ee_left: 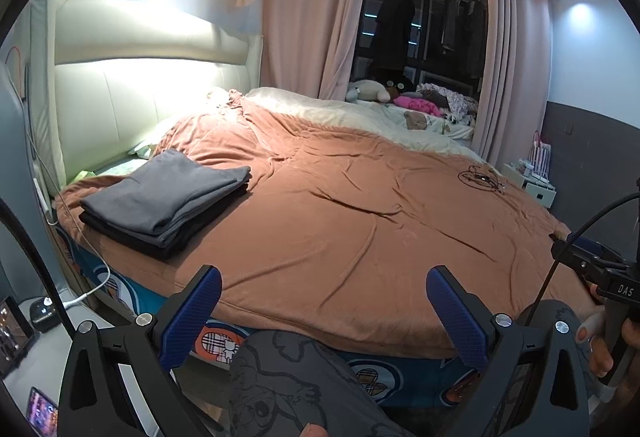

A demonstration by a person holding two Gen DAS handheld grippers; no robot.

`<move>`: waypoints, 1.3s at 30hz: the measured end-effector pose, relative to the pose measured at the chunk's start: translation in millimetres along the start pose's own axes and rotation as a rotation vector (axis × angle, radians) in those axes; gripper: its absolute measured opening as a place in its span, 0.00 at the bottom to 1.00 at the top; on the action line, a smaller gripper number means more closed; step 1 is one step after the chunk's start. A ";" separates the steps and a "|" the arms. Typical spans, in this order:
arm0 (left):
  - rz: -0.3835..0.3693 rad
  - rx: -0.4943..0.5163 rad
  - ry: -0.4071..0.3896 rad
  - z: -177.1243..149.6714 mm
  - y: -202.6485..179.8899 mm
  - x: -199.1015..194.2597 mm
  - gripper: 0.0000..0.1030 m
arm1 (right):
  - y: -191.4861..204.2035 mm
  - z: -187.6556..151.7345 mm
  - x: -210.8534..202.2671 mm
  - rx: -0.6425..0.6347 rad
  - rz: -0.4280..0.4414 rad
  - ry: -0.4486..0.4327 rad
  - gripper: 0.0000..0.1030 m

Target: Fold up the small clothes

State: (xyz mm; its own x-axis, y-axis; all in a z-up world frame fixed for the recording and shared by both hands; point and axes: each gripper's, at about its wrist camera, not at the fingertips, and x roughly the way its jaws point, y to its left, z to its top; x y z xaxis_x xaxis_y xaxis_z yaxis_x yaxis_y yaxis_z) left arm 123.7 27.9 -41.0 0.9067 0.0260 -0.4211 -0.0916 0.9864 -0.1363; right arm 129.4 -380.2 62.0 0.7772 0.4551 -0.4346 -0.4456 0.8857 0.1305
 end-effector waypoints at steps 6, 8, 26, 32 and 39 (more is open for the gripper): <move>0.000 0.005 -0.005 -0.4 -2.1 -2.5 1.00 | 3.6 -7.7 -0.9 -0.004 0.001 -0.003 1.00; -0.002 -0.001 -0.006 -0.4 -1.6 -3.1 1.00 | 4.4 -8.7 -1.1 -0.005 0.004 -0.003 1.00; 0.013 -0.008 -0.025 3.6 -4.3 -20.8 1.00 | -2.9 -9.2 -13.5 -0.003 -0.001 -0.020 1.00; 0.012 -0.016 -0.021 4.3 -4.0 -27.1 1.00 | -5.9 -11.9 -17.6 -0.004 -0.011 -0.023 1.00; 0.011 -0.009 -0.034 3.5 -6.6 -38.9 1.00 | -3.4 -12.2 -22.3 -0.012 -0.009 -0.031 1.00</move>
State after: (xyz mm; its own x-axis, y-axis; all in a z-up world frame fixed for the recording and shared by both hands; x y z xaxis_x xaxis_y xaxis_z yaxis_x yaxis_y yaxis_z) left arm 90.5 21.0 -20.7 0.9190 0.0420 -0.3920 -0.1047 0.9846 -0.1399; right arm 108.1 -394.5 60.4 0.7947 0.4496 -0.4079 -0.4432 0.8888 0.1162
